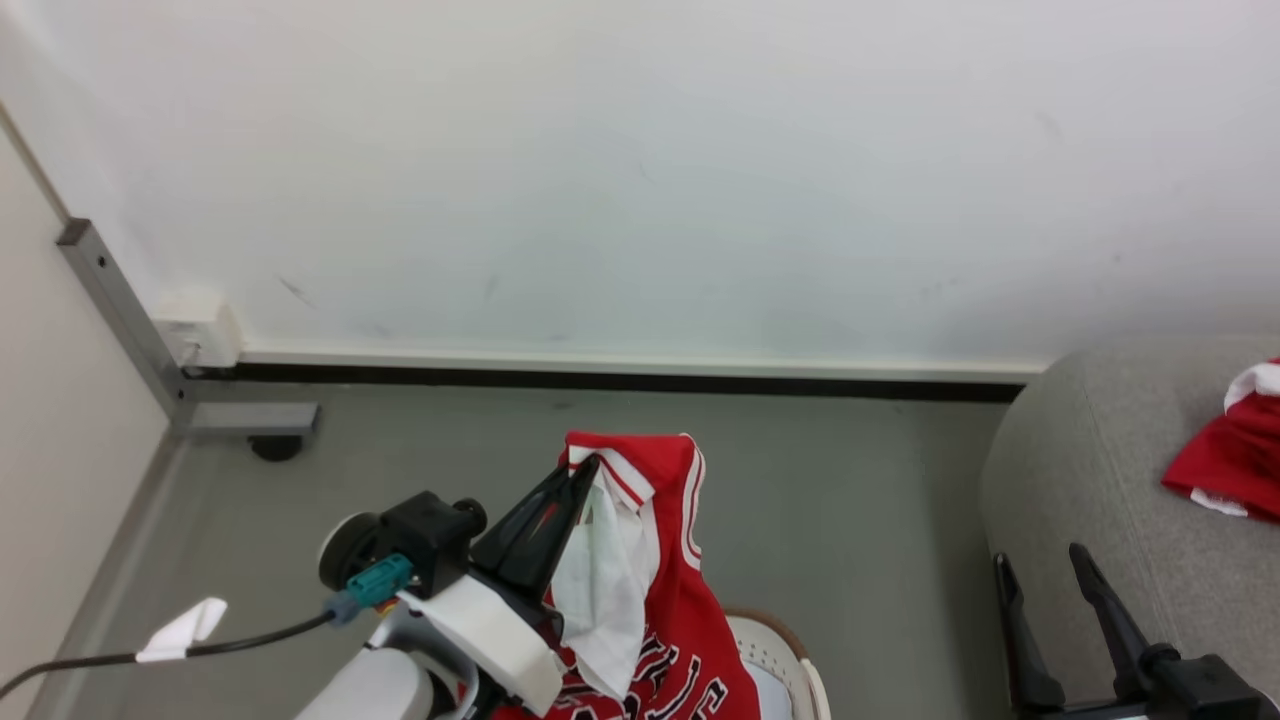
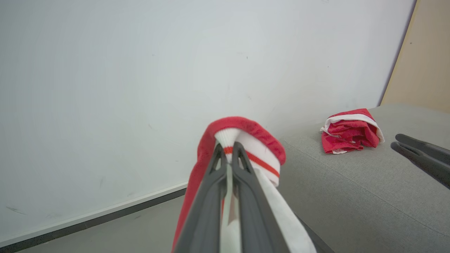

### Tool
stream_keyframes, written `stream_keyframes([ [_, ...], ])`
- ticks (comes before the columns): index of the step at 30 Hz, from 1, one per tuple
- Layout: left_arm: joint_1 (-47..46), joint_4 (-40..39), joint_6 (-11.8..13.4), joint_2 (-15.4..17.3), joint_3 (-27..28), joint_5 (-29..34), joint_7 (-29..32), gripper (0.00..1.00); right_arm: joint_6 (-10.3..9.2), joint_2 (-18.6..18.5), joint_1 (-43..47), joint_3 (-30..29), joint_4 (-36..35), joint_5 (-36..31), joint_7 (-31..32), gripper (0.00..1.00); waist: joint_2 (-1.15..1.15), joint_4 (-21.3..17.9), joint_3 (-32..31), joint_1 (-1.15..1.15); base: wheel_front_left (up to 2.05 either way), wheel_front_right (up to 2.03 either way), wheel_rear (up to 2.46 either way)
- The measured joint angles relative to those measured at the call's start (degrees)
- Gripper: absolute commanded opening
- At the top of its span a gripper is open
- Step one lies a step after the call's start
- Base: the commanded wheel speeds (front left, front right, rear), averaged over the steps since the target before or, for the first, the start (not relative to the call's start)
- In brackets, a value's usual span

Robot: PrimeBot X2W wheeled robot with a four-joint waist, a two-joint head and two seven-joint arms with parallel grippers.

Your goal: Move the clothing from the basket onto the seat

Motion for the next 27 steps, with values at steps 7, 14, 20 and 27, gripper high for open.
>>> stream_keyframes([
  [7, 0.3, -4.9, 1.6, 2.0, 0.9, -0.5, 2.8, 0.00, 0.00, 0.0, 1.3, 2.8, 0.7, 1.0, 0.0, 1.00, 0.00, 1.0, -3.0, 0.00, 0.00, 0.00, 0.00],
  [14, 1.0, -8.4, 2.2, 2.6, 0.8, -1.1, 4.1, 0.00, 0.00, 0.0, 0.2, 9.5, 0.6, 1.5, 0.0, 1.00, 0.00, 1.0, -3.4, 0.01, 0.00, 0.00, 0.00],
  [20, 1.2, -9.6, 2.7, 2.7, 0.3, -1.2, 4.5, 0.00, 0.00, -2.7, -5.6, 21.6, 2.6, 6.2, 0.6, 1.00, 0.00, 0.9, -3.6, 0.02, 0.00, 0.00, 0.00],
  [27, 1.2, -9.6, 2.3, 2.1, -1.4, -1.2, 5.0, 0.00, 0.00, -6.0, -13.4, 34.7, 4.9, 15.6, 2.5, 1.00, 0.00, 0.8, -4.0, 0.02, 0.00, 0.00, 0.00],
])
